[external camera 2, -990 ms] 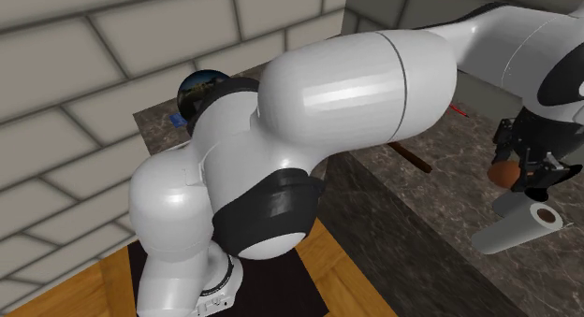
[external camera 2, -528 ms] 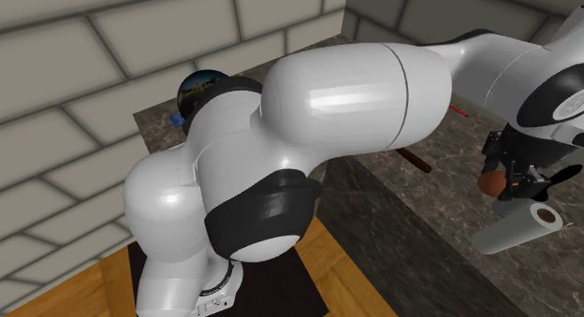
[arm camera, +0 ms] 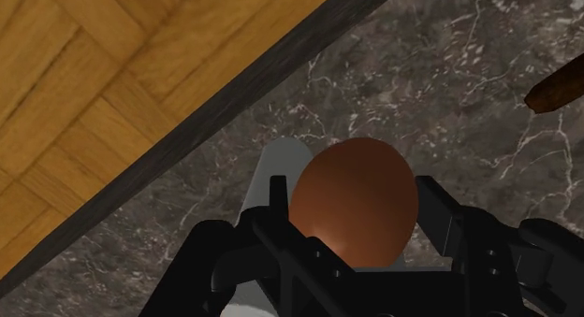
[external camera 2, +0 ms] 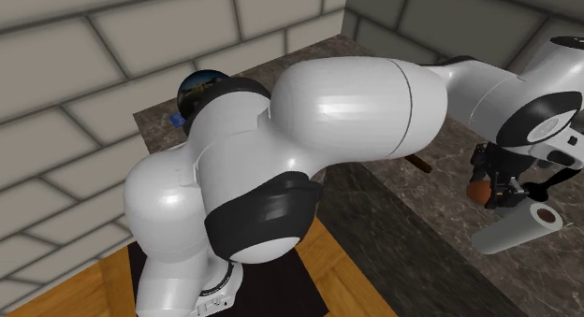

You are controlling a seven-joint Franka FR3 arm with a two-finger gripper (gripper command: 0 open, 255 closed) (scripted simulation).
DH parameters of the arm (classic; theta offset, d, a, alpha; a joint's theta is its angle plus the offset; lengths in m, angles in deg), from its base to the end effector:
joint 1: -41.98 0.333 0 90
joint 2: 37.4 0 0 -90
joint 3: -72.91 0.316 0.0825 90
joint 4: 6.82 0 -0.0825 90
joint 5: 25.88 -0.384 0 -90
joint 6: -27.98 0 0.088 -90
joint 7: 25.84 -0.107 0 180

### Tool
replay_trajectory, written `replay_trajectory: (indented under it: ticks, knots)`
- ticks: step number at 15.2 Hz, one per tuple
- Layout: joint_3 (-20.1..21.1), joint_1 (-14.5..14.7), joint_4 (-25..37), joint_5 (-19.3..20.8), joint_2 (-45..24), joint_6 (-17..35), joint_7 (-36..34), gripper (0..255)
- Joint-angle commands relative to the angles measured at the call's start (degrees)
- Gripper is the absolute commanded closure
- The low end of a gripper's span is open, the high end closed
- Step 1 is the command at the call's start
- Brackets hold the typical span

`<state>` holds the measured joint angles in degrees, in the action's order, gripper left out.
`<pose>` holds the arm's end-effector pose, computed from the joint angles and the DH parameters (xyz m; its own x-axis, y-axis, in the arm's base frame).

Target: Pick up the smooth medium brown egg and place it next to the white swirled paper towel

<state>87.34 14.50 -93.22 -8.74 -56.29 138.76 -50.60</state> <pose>0.6424 -0.1920 0.4928 0.8275 -0.5332 0.1759 -0.5577 -0.8170 0.1468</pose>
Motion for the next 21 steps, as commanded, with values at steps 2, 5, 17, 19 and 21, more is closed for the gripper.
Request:
replay_trajectory:
  ticks: [2,5,17,19,21]
  knots:
    - [-0.09,-0.1,-1.92,0.25,-0.19,2.11,-0.48,255]
    - [-0.2,-0.16,-3.73,0.56,-0.53,4.19,-1.01,255]
    - [-0.82,-0.14,-9.49,2.3,-2.94,12.05,-3.33,255]
    - [-0.96,-0.1,-10.23,2.65,-3.5,13.3,-3.75,255]
    - [-1.11,-0.05,-10.92,3.03,-4.09,14.52,-4.18,255]
